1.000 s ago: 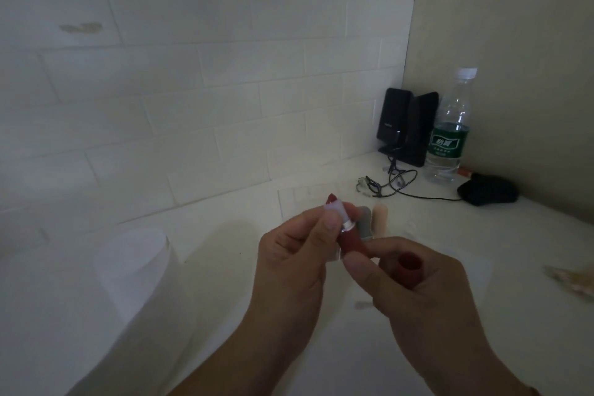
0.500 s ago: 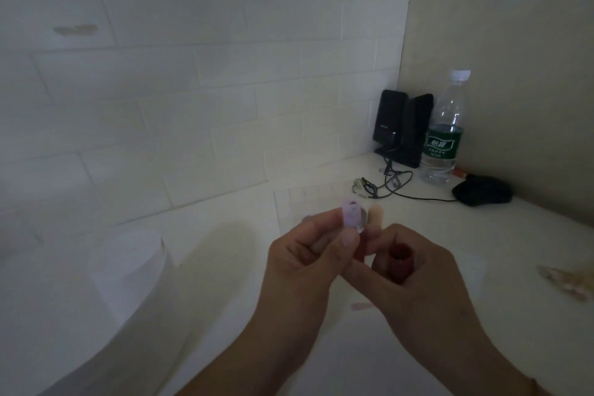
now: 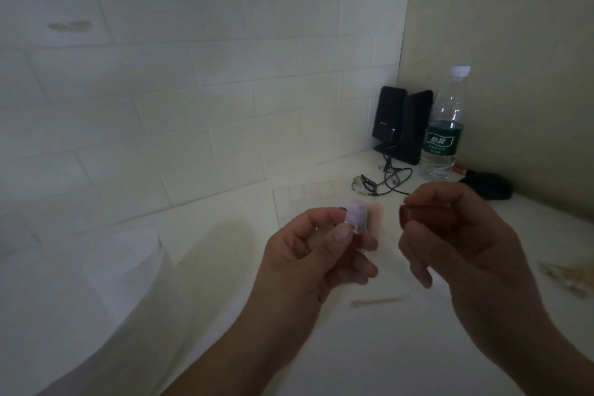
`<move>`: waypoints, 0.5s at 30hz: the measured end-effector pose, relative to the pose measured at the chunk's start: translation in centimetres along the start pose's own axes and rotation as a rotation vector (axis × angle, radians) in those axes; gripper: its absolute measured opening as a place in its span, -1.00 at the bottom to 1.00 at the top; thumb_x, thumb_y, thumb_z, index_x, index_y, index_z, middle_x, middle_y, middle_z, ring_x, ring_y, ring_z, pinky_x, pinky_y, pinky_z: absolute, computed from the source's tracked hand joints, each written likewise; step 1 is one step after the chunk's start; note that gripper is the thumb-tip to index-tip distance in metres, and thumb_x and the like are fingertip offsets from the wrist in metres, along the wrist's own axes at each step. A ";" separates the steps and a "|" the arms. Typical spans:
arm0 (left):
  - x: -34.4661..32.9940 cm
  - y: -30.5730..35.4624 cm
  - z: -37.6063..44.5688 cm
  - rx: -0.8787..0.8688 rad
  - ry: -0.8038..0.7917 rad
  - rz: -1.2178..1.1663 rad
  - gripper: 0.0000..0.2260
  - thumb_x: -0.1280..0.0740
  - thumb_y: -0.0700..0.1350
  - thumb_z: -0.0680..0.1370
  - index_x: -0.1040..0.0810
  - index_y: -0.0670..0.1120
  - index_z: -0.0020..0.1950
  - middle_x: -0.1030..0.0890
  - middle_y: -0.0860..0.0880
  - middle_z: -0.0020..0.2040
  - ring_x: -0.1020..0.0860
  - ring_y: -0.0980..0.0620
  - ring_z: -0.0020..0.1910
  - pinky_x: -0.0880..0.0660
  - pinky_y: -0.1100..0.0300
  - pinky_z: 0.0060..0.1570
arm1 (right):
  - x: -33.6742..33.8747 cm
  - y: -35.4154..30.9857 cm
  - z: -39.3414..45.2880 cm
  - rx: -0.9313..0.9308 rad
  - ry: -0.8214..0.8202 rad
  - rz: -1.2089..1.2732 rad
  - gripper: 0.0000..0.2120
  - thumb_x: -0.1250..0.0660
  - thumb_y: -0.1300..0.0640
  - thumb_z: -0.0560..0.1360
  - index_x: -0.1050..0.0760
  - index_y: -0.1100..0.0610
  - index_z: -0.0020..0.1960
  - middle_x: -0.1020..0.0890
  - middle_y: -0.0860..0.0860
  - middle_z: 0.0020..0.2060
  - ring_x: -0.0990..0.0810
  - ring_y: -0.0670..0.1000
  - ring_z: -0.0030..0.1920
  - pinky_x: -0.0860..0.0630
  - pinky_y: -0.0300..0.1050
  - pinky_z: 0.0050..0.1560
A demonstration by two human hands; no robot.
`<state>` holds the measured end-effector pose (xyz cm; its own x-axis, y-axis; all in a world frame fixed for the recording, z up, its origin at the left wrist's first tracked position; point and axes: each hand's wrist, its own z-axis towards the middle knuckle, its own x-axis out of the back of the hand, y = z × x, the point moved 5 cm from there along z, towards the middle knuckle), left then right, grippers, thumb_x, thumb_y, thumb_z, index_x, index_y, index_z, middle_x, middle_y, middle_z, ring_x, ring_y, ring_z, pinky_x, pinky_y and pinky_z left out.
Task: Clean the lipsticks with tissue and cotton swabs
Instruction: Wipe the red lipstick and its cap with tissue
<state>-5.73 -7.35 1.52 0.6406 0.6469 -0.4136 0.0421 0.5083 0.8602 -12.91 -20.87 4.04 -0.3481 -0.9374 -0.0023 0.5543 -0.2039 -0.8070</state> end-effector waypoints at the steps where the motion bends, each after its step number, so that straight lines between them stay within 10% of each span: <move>1: -0.1 0.0 0.0 0.001 -0.012 -0.006 -0.85 -0.44 -0.10 0.42 -0.67 -0.12 -0.05 -0.65 -0.22 -0.18 -0.59 -0.03 -0.38 -0.53 0.19 -0.33 | 0.1 0.0 0.0 0.018 0.007 0.000 -0.73 -0.44 -0.06 0.32 -0.55 0.01 -0.03 -0.60 0.01 -0.29 -0.47 -0.01 -0.43 -0.38 -0.22 -0.46; 15: 0.4 0.0 0.2 -0.086 0.041 0.108 -0.72 -0.55 -0.23 0.16 -0.68 -0.01 -0.17 -0.70 -0.08 -0.09 -0.65 0.03 -0.09 -0.54 0.28 -0.15 | 0.0 0.0 0.0 0.035 -0.024 -0.060 -0.92 -0.27 0.02 0.47 -0.49 0.00 -0.11 -0.58 0.17 -0.37 -0.46 -0.01 -0.48 -0.36 -0.31 -0.49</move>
<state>-5.34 -7.17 1.41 0.6057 0.7224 -0.3335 -0.0925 0.4802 0.8723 -12.91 -20.91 4.08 -0.3637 -0.9296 0.0597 0.5595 -0.2693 -0.7838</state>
